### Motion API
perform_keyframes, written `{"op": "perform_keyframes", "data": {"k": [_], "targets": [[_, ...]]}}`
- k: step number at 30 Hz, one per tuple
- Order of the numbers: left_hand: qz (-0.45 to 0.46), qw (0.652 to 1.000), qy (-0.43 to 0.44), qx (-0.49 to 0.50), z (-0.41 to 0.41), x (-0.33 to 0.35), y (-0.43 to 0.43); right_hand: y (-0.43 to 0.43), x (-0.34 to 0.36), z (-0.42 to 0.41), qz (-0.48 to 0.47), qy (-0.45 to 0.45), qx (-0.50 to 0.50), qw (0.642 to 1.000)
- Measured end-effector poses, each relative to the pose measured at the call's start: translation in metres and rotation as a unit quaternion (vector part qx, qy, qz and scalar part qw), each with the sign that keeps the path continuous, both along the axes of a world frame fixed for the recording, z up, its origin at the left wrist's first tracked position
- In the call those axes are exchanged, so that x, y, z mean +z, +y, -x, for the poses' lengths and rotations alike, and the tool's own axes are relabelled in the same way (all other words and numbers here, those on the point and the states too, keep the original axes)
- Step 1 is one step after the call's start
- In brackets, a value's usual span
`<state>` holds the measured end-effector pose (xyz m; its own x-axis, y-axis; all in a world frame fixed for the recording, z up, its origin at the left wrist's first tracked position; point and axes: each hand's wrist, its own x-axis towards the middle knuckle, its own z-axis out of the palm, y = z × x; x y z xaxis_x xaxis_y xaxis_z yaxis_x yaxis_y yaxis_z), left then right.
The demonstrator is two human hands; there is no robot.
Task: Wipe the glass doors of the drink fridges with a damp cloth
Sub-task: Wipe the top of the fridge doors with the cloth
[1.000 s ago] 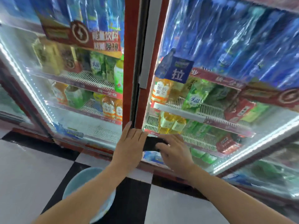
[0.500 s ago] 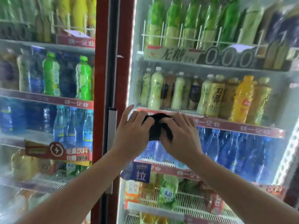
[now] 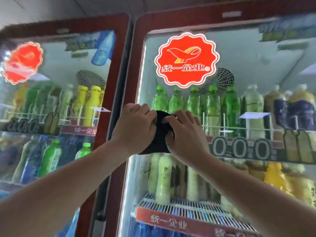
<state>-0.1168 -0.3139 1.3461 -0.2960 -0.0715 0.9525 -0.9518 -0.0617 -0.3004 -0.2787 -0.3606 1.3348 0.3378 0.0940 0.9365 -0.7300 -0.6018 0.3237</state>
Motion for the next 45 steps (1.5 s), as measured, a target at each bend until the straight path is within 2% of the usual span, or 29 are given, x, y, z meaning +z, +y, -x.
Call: {"op": "perform_keyframes", "data": {"k": [7, 11, 18, 22, 26, 30, 37, 40, 45], "targets": [[-0.014, 0.997, -0.065, 0.036, -0.031, 0.084, -0.006, -0.009, 0.083, -0.035, 0.031, -0.022, -0.046, 0.998], [-0.039, 0.997, -0.034, 0.055, -0.049, 0.127, -0.006, -0.011, 0.122, -0.058, 0.042, 0.007, -0.087, 0.995], [0.026, 0.999, 0.017, 0.019, -0.068, 0.204, -0.024, -0.019, 0.189, -0.083, 0.074, -0.001, -0.140, 0.987], [0.077, 0.991, 0.092, -0.062, -0.069, 0.235, -0.042, -0.024, 0.222, -0.093, 0.073, -0.002, -0.161, 0.984], [0.125, 0.984, 0.119, -0.041, -0.071, 0.256, -0.058, -0.027, 0.252, -0.101, 0.086, 0.004, -0.186, 0.979], [0.169, 0.979, 0.115, -0.016, -0.066, 0.275, -0.070, -0.031, 0.278, -0.102, 0.092, -0.007, -0.215, 0.972], [0.195, 0.979, 0.046, 0.020, -0.056, 0.285, -0.094, -0.043, 0.290, -0.094, 0.065, -0.027, -0.220, 0.973], [0.159, 0.987, 0.023, -0.021, -0.054, 0.284, -0.098, -0.048, 0.284, -0.088, 0.064, -0.016, -0.216, 0.974], [0.011, 0.986, 0.099, -0.132, -0.043, 0.279, -0.111, -0.054, 0.259, -0.073, 0.020, -0.049, -0.164, 0.985]]}}
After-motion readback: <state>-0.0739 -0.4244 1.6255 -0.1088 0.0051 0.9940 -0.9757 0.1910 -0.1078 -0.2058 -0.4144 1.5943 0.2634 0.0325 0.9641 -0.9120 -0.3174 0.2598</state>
